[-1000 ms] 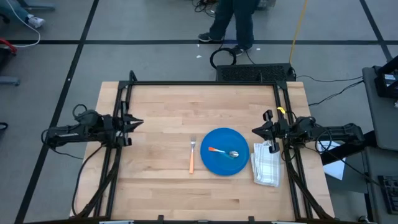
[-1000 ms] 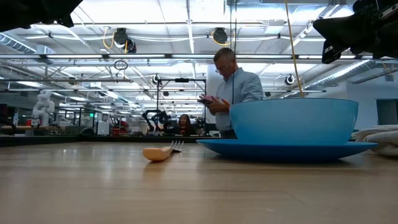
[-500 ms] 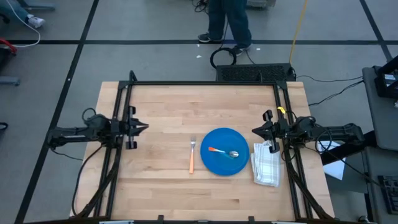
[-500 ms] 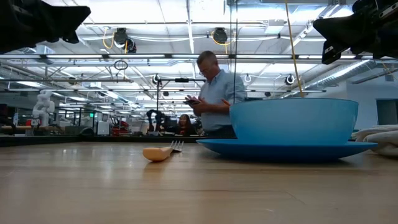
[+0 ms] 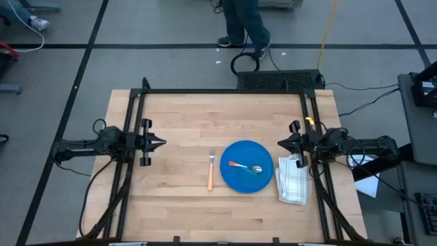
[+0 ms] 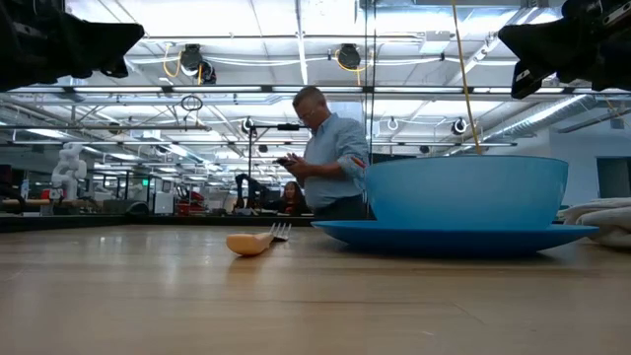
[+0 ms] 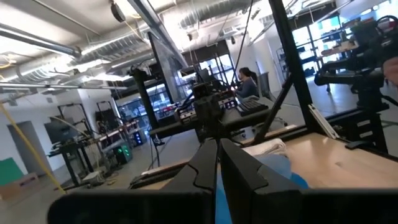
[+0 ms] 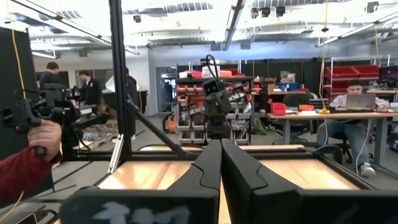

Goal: Set table place
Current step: Return to Home Position

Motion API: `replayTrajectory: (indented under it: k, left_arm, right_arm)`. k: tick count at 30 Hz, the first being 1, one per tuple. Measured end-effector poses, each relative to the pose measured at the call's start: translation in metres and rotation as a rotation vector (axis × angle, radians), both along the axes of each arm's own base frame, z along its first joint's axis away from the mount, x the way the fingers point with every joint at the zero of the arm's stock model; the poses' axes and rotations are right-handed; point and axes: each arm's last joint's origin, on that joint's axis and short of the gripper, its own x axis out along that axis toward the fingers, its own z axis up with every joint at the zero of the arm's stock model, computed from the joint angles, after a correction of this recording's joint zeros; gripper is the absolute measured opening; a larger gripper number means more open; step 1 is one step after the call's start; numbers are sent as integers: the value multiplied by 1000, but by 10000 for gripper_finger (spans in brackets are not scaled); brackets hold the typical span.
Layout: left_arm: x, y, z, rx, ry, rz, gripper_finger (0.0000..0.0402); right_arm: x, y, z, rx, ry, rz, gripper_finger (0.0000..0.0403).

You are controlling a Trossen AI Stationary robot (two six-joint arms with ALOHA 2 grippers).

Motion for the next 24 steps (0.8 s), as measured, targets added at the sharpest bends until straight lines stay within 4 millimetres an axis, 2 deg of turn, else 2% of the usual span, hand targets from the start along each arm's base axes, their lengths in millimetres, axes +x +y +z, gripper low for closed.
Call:
replayTrajectory:
  k: [14, 24]
  left_arm:
    - [2, 1, -6, -14, 68, 22, 26]
    - [2, 1, -12, -24, 127, 21, 26]
  right_arm:
    - [-6, 0, -1, 6, -5, 2, 0]
    - [-4, 0, -9, 43, 89, 11, 0]
